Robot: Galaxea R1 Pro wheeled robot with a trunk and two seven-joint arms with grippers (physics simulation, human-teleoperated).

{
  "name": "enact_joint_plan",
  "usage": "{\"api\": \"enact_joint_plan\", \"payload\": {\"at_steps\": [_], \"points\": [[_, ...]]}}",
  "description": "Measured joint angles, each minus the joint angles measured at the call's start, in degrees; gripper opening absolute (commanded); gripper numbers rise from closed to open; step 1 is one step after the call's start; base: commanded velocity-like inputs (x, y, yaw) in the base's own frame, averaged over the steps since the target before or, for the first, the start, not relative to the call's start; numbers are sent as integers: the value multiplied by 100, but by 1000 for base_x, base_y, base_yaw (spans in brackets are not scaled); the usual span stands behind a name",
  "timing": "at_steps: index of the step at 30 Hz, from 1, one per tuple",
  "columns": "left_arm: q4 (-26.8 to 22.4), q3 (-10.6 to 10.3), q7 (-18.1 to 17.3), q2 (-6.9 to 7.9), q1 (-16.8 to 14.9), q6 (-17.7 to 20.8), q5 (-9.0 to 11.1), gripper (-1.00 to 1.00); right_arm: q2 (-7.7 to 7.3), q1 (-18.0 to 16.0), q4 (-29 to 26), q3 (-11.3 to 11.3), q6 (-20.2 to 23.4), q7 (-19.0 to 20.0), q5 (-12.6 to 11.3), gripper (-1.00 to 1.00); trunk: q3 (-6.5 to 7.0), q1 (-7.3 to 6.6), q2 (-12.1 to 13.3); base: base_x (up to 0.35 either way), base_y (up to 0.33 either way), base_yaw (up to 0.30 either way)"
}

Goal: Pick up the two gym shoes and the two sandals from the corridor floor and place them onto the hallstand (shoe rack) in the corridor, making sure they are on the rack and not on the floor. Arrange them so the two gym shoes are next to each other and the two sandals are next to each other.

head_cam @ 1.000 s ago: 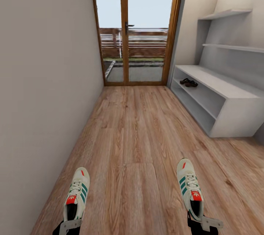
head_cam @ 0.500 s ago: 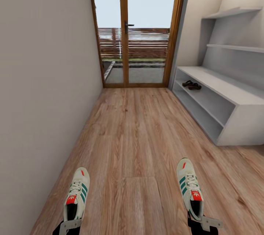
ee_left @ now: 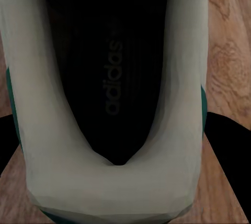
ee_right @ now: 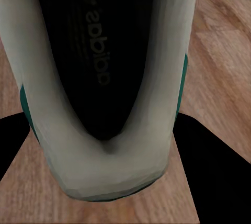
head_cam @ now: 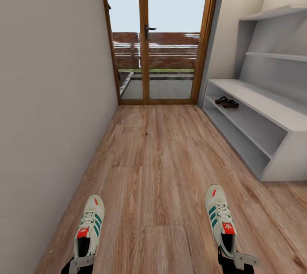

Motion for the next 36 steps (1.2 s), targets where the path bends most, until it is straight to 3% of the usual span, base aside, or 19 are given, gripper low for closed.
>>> {"api": "enact_joint_plan", "payload": {"at_steps": [36], "points": [[0,0,0,0,0,0,0,-100,11,0,-9,7,0,18,0,-100,0,0,0,340,0,0]]}}
